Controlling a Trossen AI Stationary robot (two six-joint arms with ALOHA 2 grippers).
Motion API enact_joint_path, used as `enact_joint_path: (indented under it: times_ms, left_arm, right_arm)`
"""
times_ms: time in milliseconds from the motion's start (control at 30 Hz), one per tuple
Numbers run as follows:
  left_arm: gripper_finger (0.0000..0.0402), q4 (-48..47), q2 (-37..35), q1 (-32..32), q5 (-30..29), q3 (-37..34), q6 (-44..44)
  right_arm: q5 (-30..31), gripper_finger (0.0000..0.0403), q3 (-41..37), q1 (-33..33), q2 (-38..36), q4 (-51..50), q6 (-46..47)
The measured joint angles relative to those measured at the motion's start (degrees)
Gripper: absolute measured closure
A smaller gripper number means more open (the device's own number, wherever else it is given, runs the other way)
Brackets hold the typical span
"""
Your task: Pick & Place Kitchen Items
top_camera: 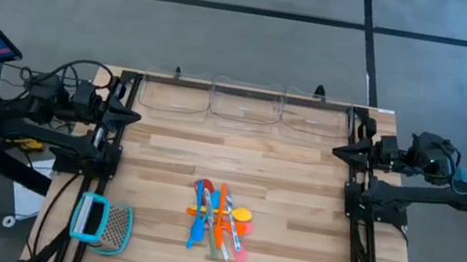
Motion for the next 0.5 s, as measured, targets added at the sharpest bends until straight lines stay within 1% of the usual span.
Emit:
enact_joint_path:
  times_ms: [500]
  left_arm:
    - [0.0394, 0.48, 0.0, 0.0, 0.01, 0.0, -0.01]
  right_arm:
    - [0.0, 0.0381, 0.0, 0.0, 0.0, 0.0, 0.0]
